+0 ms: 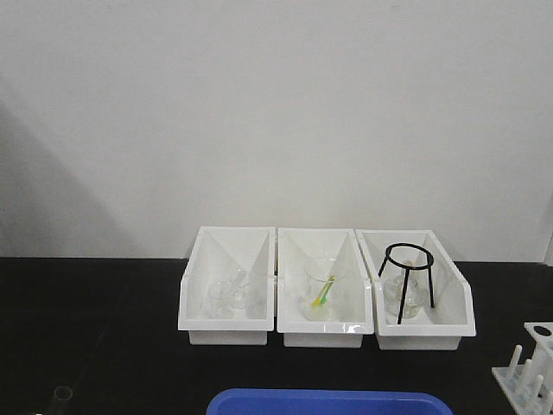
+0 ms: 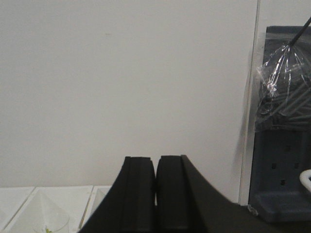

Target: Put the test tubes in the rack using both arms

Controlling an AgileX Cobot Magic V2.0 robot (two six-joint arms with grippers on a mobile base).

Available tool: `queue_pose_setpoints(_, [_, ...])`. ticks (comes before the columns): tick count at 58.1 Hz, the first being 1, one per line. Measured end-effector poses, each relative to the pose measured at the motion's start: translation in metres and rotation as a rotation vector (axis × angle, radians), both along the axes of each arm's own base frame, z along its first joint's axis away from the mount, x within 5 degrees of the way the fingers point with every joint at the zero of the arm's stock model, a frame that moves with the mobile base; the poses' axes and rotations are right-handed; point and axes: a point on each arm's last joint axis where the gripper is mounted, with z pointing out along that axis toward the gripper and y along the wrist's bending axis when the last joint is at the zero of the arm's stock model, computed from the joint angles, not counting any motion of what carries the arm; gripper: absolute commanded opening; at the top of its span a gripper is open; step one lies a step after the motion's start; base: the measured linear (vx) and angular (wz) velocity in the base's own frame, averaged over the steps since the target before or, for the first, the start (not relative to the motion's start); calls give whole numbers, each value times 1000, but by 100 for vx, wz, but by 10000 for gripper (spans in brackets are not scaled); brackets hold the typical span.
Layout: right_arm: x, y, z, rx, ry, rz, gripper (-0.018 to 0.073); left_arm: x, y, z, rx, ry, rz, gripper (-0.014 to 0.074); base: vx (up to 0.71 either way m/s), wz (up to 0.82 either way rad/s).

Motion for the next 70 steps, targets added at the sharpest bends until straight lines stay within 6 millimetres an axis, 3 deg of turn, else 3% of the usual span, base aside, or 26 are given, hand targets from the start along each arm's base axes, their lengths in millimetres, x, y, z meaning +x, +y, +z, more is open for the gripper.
queue_pose_setpoints(10, [0,0,-2,2,22,-4,504,5,-1,-4,117,11,-7,540,0,0])
queue_pose_setpoints(19, [0,0,-2,3,24,-5,608,15,-2,-14,150,81,-18,582,0,0])
queue_pose_setpoints(30, [0,0,-2,3,26,-5,592,18,-13,-42,244,286,-105,543,0,0])
queue_pose_setpoints(39, [5,-1,-5,4,46,-5,580,4,-21,-86,320,387,-196,507,0,0])
queue_pose_setpoints(52, [22,-2,-14,9,105,-5,580,-18,-22,-146,333,355,-224,498,0,0])
queue_pose_setpoints(60, [29,-3,-19,11,134,-5,580,-18,-20,-158,328,248,-192,498,0,0])
queue_pose_setpoints(70, [33,-3,-21,13,150,-6,580,-4,-23,-162,347,190,-181,498,0,0])
